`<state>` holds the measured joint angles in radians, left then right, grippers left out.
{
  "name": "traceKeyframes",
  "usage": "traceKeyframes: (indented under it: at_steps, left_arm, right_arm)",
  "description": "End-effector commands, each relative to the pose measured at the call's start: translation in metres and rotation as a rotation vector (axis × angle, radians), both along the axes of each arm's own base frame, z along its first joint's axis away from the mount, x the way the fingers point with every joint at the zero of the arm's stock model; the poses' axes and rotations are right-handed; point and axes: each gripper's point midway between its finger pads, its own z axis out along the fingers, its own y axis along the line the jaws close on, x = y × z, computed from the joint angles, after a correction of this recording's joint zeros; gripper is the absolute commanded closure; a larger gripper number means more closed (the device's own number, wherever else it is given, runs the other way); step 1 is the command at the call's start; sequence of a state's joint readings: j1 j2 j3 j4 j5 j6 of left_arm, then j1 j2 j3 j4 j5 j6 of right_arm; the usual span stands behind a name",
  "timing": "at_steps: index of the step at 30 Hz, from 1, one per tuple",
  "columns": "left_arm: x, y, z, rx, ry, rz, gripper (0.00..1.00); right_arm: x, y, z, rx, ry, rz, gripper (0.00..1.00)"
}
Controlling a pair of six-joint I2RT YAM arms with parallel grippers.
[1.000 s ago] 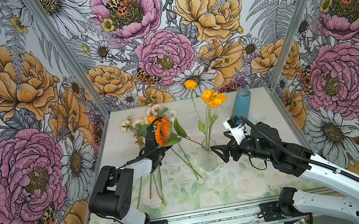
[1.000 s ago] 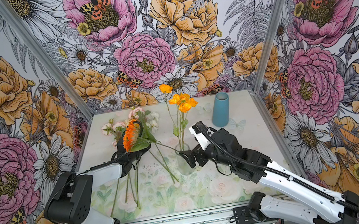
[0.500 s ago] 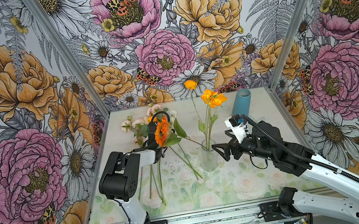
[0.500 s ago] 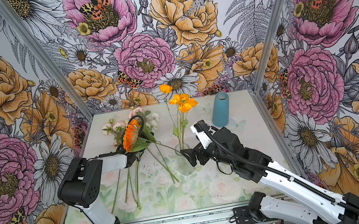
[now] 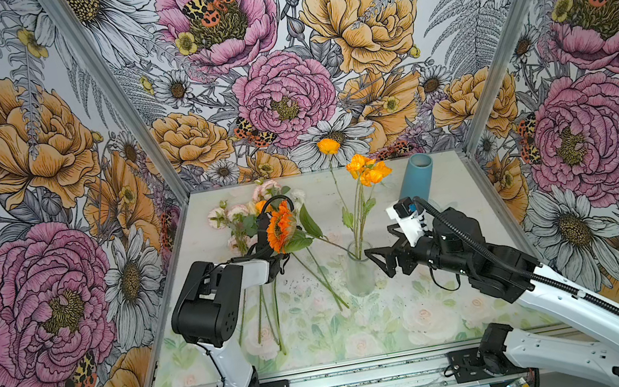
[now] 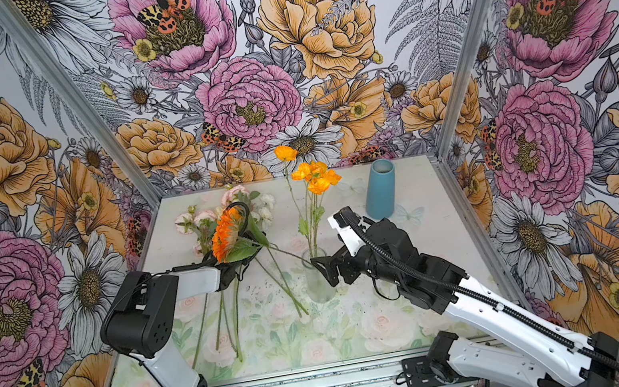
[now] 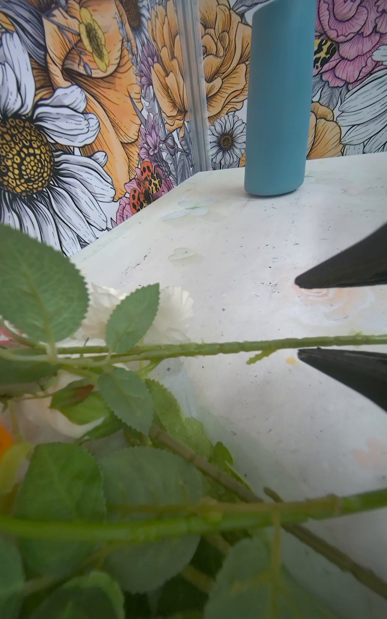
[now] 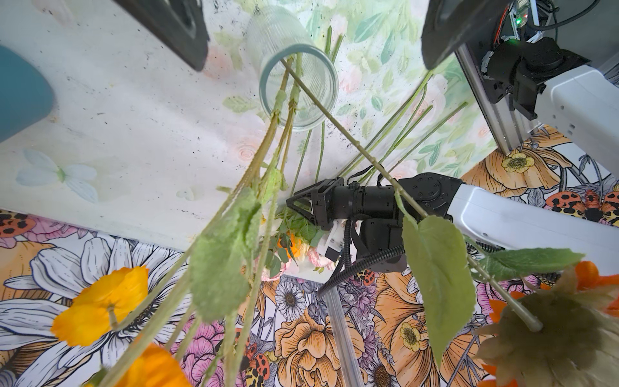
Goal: Arrange the flowers into the vase
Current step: 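Grasp a pink rose stem in the bunch with the left gripper, then lift the pink rose stem high with the left gripper toward the vase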
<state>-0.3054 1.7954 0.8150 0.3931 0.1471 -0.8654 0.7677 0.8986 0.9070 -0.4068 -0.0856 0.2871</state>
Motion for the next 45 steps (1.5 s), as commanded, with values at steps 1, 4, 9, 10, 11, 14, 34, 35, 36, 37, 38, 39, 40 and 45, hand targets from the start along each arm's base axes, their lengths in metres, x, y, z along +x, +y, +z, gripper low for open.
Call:
traceKeyframes:
  at_steps: [1, 4, 9, 10, 11, 14, 34, 35, 36, 37, 38, 39, 40, 45]
  left_arm:
    - [-0.004, 0.002, -0.029, 0.035, 0.059, 0.015, 0.66]
    - [0.004, -0.001, -0.031, 0.035, 0.053, 0.01, 0.65]
    - [0.017, -0.011, -0.03, 0.014, 0.039, -0.016, 0.68]
    - [0.018, -0.012, -0.028, 0.01, 0.032, -0.016, 0.71]
    - [0.018, -0.013, -0.026, 0.012, 0.026, -0.017, 0.73]
    - [0.013, -0.013, -0.014, 0.023, -0.003, -0.023, 0.86]
    - [-0.076, 0.111, 0.166, 0.322, -0.334, 0.309, 1.0]
    - [-0.086, 0.122, 0.177, 0.364, -0.346, 0.352, 1.0]
    - [-0.093, 0.13, 0.184, 0.397, -0.355, 0.383, 1.0]
    - [-0.103, 0.139, 0.196, 0.423, -0.378, 0.413, 1.0]
    - [-0.112, 0.145, 0.209, 0.444, -0.408, 0.438, 1.0]
    - [-0.12, 0.146, 0.218, 0.463, -0.436, 0.445, 1.0]
    - [-0.127, 0.146, 0.233, 0.472, -0.479, 0.444, 1.0]
    - [-0.161, 0.13, 0.294, 0.498, -0.662, 0.39, 1.0]
  right_arm:
    - [0.001, 0.003, 0.015, 0.029, -0.036, 0.017, 0.01]
    - [0.002, 0.003, 0.016, 0.03, -0.039, 0.017, 0.0]
    - [0.003, 0.003, 0.016, 0.03, -0.037, 0.012, 0.0]
    - [0.003, 0.003, 0.015, 0.028, -0.034, 0.011, 0.0]
    - [0.003, 0.003, 0.015, 0.029, -0.035, 0.012, 0.01]
    - [0.005, 0.004, 0.015, 0.028, -0.033, 0.015, 0.0]
    - [-0.001, 0.004, 0.026, 0.091, -0.02, 0.018, 0.01]
    - [0.001, 0.004, 0.028, 0.093, -0.018, 0.013, 0.01]
    - [0.002, 0.004, 0.029, 0.094, -0.016, 0.009, 0.01]
    - [0.002, 0.005, 0.031, 0.098, -0.013, 0.007, 0.0]
    - [0.003, 0.007, 0.033, 0.104, -0.013, 0.01, 0.0]
    - [0.003, 0.007, 0.035, 0.107, -0.01, 0.01, 0.01]
    - [0.004, 0.008, 0.036, 0.111, -0.009, 0.012, 0.01]
    - [0.002, 0.009, 0.041, 0.123, -0.012, 0.017, 0.01]
